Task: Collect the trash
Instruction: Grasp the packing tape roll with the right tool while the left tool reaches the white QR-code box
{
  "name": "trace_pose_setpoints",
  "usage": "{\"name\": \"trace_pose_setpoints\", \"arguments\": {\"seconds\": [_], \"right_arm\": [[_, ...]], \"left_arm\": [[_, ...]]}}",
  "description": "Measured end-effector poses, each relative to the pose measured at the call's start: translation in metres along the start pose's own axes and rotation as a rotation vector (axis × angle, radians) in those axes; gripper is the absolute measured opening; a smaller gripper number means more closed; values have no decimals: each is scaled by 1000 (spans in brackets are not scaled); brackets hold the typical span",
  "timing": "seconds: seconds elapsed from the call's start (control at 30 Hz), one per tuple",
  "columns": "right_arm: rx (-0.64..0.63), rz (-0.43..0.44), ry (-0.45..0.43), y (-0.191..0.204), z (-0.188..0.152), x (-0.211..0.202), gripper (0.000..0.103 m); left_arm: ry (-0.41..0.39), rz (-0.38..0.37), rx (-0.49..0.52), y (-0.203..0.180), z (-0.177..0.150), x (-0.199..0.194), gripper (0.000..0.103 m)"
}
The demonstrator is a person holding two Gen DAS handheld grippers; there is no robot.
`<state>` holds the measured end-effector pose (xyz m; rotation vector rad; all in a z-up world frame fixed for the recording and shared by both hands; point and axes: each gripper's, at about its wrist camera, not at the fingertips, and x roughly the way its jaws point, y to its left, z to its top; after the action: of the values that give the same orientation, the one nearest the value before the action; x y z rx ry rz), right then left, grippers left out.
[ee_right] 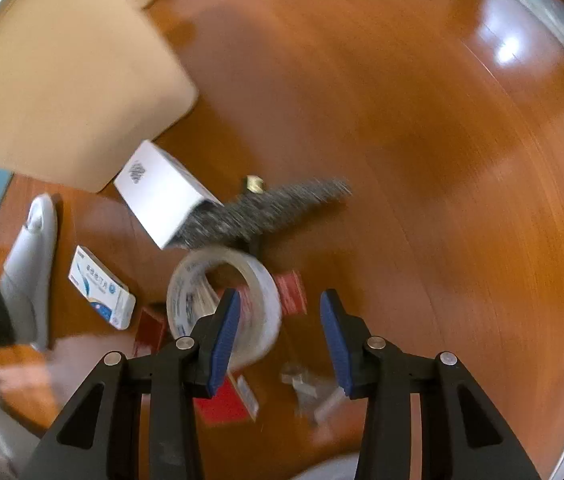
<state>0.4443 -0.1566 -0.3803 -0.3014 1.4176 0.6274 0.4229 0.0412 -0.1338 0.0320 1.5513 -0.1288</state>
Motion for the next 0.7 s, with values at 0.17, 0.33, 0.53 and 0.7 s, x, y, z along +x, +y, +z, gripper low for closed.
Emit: {"name": "trace_pose_setpoints", "arguments": {"seconds": [0.17,0.33,0.53,0.7], "right_arm": [[-152,-48,20,20,7,46,43],[-300,-83,-29,32,7,67,13],[-44,115,-142,-12,-12,27,13],[103,180,-225,-52,-62,-17,13]], "left_arm": [[90,5,-59,-1,5,45,81],[162,-20,-87,-11,-6,96,81],[272,-1,-267,-6,-38,173,81],[336,42,-657,32,-73,219,81]]}}
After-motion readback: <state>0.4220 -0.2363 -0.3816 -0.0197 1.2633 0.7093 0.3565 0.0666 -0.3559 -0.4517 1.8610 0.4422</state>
